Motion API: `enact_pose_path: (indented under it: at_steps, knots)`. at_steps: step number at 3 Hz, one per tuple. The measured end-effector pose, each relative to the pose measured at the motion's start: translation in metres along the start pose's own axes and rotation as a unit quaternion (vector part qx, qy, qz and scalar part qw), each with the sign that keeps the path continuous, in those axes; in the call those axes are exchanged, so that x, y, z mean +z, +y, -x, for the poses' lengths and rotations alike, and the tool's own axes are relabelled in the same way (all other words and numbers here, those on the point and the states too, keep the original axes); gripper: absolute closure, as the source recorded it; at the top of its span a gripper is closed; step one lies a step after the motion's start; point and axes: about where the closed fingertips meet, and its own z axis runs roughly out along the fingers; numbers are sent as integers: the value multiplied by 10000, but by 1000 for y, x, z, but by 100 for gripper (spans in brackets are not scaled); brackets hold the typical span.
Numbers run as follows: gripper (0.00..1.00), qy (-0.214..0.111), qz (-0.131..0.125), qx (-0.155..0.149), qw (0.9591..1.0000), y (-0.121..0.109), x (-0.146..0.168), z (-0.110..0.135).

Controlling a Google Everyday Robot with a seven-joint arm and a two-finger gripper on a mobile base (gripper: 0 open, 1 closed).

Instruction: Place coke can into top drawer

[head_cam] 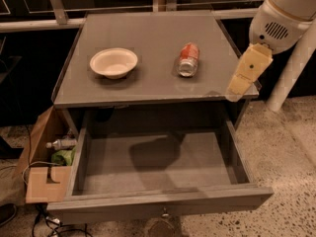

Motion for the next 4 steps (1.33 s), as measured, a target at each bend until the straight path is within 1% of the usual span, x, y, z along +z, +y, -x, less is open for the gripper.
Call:
enact_pose_path:
  at_steps: [1, 2, 3, 4]
  knots:
    - [0, -71, 63, 355, 9993, -13, 3, 6]
    - [0, -144, 1, 346, 9993, -15, 2, 10]
    - [0, -282, 91, 593, 9978, -14, 9, 30]
    - [0, -288, 121, 1020, 9943, -21, 19, 47]
